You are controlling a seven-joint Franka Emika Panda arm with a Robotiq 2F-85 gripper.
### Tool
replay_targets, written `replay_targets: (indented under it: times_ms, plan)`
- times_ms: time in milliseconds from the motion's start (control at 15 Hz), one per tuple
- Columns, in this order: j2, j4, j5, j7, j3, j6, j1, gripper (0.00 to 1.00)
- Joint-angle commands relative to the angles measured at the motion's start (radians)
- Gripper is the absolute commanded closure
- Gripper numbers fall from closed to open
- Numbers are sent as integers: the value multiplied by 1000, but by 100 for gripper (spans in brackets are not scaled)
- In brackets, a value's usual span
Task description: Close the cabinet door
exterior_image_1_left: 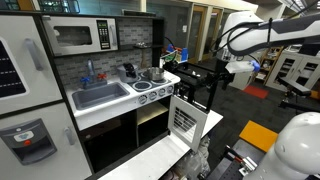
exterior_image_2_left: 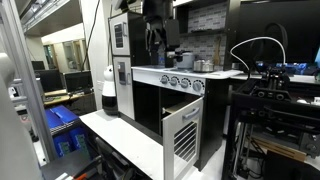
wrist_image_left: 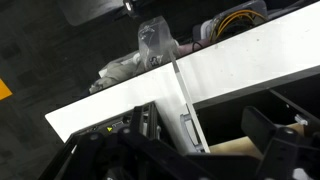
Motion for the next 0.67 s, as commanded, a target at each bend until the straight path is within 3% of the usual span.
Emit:
replay_targets:
  times_ms: [0, 333, 400, 600]
  plan:
    - [1, -93, 3, -25, 16, 161, -10, 0]
    - [21, -205, 11, -34, 26, 312, -7, 0]
    - [71, -161, 16, -37, 25, 311, -5, 0]
    - [101, -177, 7, -49, 25, 350, -7, 0]
